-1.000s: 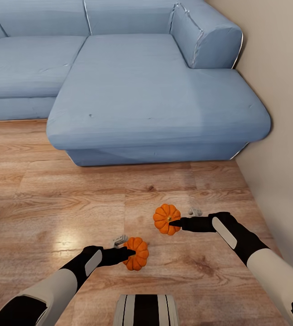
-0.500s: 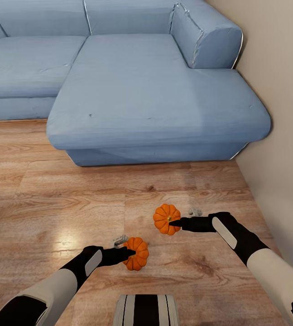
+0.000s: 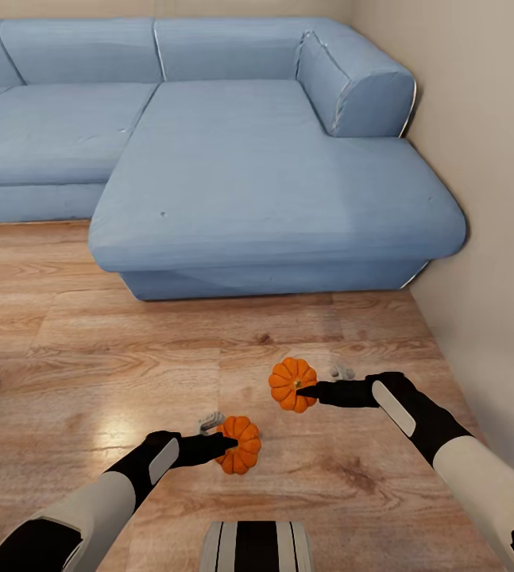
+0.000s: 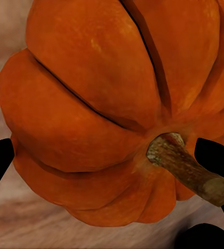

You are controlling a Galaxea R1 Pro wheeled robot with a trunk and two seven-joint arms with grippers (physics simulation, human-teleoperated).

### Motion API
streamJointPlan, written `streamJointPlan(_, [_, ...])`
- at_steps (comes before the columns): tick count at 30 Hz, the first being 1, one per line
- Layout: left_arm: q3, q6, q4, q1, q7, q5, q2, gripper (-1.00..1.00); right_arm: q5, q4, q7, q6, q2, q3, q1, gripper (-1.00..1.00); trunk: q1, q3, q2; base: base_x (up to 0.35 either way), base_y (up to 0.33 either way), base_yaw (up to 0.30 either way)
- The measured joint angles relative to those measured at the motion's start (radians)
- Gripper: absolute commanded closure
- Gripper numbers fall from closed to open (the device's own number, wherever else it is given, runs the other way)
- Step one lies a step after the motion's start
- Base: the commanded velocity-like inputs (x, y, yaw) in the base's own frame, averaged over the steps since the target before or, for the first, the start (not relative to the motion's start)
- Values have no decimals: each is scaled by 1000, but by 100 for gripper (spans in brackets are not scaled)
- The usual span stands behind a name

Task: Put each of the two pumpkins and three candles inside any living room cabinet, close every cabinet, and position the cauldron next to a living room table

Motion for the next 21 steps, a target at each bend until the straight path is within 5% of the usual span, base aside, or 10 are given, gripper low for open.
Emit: streamJointPlan(21, [0, 6, -10, 0, 98, 2, 5, 100, 1, 14, -13, 0, 0, -2, 0, 100, -9, 94, 5, 0, 0, 0])
